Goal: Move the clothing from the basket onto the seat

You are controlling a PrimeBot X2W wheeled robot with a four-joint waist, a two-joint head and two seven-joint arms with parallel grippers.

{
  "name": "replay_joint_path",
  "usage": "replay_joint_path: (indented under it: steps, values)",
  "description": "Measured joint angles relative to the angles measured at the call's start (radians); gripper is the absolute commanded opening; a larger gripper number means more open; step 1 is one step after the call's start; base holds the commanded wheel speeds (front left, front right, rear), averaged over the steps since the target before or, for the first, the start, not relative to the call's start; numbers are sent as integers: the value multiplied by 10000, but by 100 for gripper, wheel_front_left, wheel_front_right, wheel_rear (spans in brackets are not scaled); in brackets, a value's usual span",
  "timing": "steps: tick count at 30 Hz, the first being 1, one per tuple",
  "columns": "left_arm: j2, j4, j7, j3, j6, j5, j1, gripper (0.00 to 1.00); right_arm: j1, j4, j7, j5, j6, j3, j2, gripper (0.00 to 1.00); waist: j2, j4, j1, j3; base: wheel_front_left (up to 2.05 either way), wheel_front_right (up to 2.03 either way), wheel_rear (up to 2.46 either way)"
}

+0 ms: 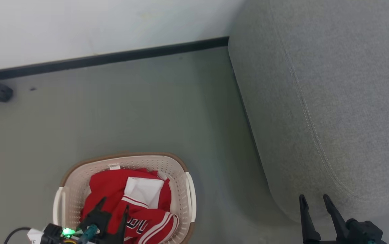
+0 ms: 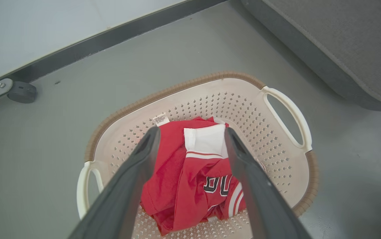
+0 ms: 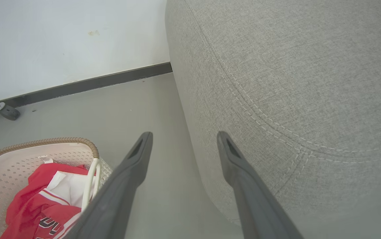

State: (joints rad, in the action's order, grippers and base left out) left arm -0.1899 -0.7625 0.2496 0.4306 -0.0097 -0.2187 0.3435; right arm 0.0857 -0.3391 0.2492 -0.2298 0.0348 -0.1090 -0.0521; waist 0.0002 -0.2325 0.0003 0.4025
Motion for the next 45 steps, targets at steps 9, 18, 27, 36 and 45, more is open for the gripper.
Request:
replay_joint_path:
  steps: [9, 18, 27, 36, 45]
  values:
    - [-479, -1168, -430, 265, -169, 487, 1104, 100, 256, 132, 0, 0, -10, -242, 50, 100, 0, -526, 0, 1052, 0, 0, 0]
    - [-692, -2054, -1022, 410, -393, 635, 2033, 100, 451, 234, 0, 0, -82, -414, 79, 100, 0, -927, -1, 1900, 0, 0, 0]
    - [-807, -2892, -1735, 617, -619, 740, 2573, 100, 692, 357, 2, -4, -84, -750, 109, 100, 0, -1204, -2, 2653, 0, 0, 0]
    - [-968, -3425, -2190, 709, -708, 988, 3444, 100, 710, 564, 2, -205, -274, -1172, 115, 100, 0, -1485, -2, 3425, 0, 0, 0]
    - [-1254, -3921, -2661, 598, -708, 982, 4135, 100, 938, 807, 2, -447, -454, -1647, 125, 100, -1, -1746, -2, 4068, 0, 0, 0]
